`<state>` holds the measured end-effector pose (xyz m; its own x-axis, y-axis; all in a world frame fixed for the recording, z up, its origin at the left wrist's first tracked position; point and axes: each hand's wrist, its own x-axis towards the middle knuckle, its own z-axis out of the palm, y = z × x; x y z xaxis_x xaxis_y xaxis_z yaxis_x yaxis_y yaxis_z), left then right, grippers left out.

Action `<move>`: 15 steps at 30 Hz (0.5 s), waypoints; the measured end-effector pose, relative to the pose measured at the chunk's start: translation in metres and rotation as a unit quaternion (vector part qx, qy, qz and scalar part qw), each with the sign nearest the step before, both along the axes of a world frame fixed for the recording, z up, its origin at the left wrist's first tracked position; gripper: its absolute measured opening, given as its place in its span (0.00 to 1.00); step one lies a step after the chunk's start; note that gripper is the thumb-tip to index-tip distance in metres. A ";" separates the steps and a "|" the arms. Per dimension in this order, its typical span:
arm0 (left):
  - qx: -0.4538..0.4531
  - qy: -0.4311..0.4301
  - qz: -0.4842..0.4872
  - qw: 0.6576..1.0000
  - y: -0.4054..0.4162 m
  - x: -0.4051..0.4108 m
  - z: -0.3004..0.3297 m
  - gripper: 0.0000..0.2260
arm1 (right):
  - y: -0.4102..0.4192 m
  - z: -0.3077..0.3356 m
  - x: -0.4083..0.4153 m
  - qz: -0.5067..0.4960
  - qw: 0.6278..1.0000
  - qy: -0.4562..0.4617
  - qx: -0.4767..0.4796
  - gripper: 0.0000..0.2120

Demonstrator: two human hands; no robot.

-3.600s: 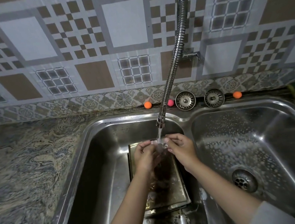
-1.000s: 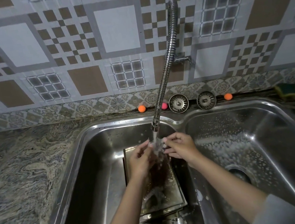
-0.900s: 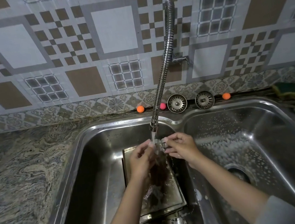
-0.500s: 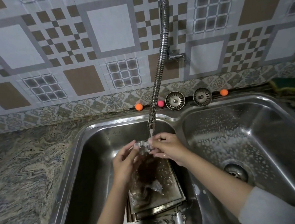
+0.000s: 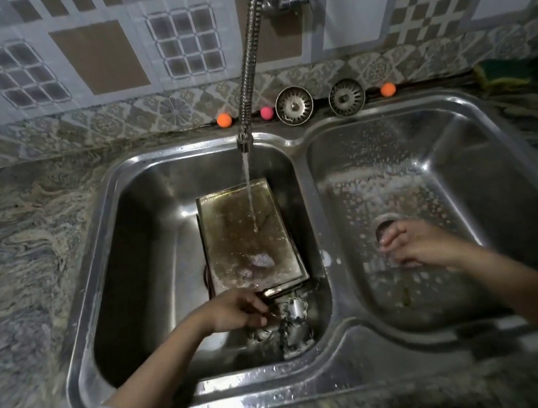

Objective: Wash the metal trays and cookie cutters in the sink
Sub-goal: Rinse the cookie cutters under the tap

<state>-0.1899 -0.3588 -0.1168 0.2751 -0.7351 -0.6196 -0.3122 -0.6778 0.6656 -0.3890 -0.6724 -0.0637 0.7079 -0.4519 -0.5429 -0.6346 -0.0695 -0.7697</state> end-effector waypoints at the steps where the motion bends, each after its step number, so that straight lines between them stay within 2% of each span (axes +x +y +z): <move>1: 0.007 -0.004 -0.007 1.000 -0.001 -0.002 -0.003 0.11 | 0.002 -0.014 -0.007 0.017 0.999 0.033 0.001 0.14; 4: -0.008 -0.019 0.011 1.000 -0.008 -0.006 -0.009 0.10 | 0.009 -0.050 -0.017 0.080 0.991 0.104 -0.029 0.16; 8: -0.054 -0.097 -0.004 0.994 -0.027 -0.017 -0.012 0.12 | 0.011 -0.080 -0.017 0.161 0.974 0.133 -0.093 0.18; 12: -0.068 -0.147 -0.043 0.986 -0.047 -0.032 -0.015 0.16 | 0.008 -0.086 -0.017 0.209 0.963 0.148 -0.079 0.19; 15: -0.061 -0.211 -0.095 0.971 -0.057 -0.038 -0.017 0.14 | 0.005 -0.078 -0.015 0.197 0.971 0.121 -0.066 0.18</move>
<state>-0.2274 -0.4162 -0.1337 0.3377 -0.8586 -0.3857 -0.6870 -0.5050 0.5225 -0.4042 -0.6675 -0.1418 0.6984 -0.2491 -0.6710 -0.7003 -0.4317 -0.5686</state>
